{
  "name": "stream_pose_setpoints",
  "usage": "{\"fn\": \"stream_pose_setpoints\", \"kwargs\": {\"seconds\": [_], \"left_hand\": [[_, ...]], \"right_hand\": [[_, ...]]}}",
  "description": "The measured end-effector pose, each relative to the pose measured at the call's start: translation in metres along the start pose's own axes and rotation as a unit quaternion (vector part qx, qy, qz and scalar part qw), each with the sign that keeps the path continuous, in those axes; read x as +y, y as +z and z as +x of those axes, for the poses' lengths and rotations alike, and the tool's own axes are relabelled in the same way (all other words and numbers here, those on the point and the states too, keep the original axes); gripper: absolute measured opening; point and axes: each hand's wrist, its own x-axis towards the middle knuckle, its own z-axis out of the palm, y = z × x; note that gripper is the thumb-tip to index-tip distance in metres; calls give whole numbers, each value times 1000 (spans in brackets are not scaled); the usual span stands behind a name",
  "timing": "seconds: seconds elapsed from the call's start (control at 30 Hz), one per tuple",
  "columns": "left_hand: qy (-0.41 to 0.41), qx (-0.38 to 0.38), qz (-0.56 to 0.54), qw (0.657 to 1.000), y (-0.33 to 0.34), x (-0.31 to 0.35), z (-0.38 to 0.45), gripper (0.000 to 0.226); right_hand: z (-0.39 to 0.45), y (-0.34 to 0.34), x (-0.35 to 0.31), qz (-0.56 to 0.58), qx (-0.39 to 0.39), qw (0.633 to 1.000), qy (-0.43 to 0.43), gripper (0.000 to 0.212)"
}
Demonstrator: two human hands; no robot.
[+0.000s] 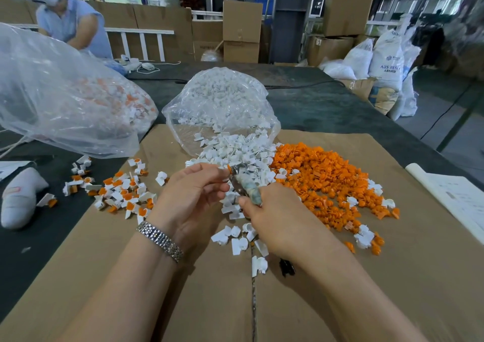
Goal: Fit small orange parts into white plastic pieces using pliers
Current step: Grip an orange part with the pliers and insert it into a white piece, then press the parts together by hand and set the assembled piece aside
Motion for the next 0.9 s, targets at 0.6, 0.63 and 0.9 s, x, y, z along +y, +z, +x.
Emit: {"fn": "stream_pose_setpoints", "kwargs": {"seconds": [0.6,0.63,0.9], "left_hand": [[248,254,595,721,-25,10,-2,9],[254,181,577,755,-22,7,-4,12],[191,-66,689,697,-14,-6,-5,19]], "right_hand": [[38,-56,71,-149,140,968,146,47],[39,-53,73,-170,150,962,152,51],[46,-28,80,-211,164,953,144,62]]}}
